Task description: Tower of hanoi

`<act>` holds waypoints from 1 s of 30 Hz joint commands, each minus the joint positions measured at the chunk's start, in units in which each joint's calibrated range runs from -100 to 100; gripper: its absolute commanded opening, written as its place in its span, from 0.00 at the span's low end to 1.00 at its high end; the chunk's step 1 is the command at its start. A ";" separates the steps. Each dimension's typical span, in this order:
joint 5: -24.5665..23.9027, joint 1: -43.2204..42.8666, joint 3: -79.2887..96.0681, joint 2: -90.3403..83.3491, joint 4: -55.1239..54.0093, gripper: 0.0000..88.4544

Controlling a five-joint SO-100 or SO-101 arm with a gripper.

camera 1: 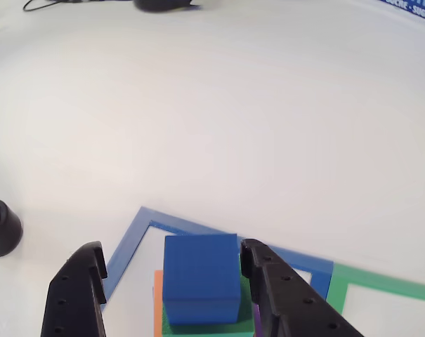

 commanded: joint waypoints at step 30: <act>-10.44 2.76 -89.57 -12.36 112.41 0.00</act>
